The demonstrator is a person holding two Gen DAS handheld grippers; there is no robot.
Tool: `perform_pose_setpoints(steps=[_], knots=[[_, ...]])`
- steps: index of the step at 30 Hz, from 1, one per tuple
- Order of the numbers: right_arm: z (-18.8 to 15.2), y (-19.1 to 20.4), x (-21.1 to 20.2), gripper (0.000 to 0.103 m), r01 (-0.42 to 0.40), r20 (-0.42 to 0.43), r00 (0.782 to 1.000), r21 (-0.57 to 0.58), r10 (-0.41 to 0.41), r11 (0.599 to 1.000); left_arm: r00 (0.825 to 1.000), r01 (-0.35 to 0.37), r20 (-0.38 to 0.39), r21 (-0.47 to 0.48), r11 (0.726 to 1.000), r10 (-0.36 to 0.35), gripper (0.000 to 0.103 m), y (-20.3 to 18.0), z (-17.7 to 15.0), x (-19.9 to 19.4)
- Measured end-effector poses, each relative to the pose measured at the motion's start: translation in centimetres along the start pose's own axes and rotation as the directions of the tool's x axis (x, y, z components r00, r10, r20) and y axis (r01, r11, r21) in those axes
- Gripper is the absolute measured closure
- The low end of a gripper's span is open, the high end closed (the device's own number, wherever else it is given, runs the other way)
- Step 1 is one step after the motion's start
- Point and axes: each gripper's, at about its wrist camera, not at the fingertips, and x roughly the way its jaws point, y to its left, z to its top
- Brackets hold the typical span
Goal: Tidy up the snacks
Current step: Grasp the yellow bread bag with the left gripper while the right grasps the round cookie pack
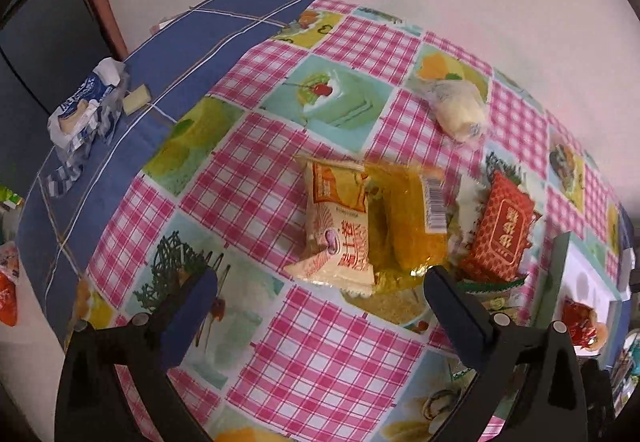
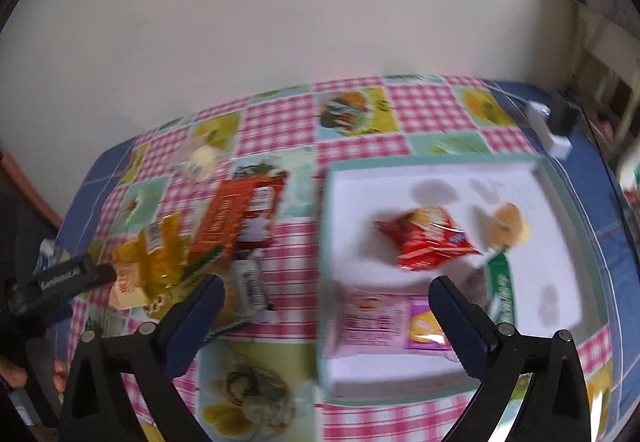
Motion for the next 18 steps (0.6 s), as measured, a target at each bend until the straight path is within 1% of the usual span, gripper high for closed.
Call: perform_pose_setpoints(steps=[3, 7, 11, 13, 17, 18], knots=[[0.1, 1.8, 0.3, 0.0, -0.037, -0.006, 0.999, -0.037, 0.037, 0.999, 0.999, 0.034, 0.007, -0.015, 0.999, -0.034, 0.0, 0.6, 0.6, 0.0], [0.1, 4.1, 1.1, 0.0, -0.051, -0.024, 0.999, -0.09, 0.049, 0.995, 0.998, 0.061, 0.007, -0.036, 0.997, -0.061, 0.0, 1.7, 1.2, 0.3], [0.2, 6.0, 1.9, 0.001, -0.067, -0.042, 0.997, -0.131, 0.062, 0.989, 0.996, 0.09, 0.006, -0.077, 0.993, -0.09, 0.0, 2.8, 1.8, 0.7], [0.2, 6.7, 2.3, 0.005, -0.076, -0.054, 0.996, -0.148, 0.069, 0.986, 0.995, 0.1, 0.004, -0.084, 0.991, -0.1, 0.0, 2.9, 2.0, 1.1], [-0.1, 8.3, 3.8, 0.009, -0.093, -0.096, 0.992, -0.188, 0.076, 0.978, 0.995, 0.093, -0.025, -0.077, 0.993, -0.095, 0.0, 2.3, 1.9, 2.5], [-0.3, 8.6, 4.2, 0.012, -0.09, -0.106, 0.992, -0.199, 0.07, 0.976, 0.995, 0.093, -0.034, -0.073, 0.993, -0.095, 0.001, 2.1, 2.0, 3.0]])
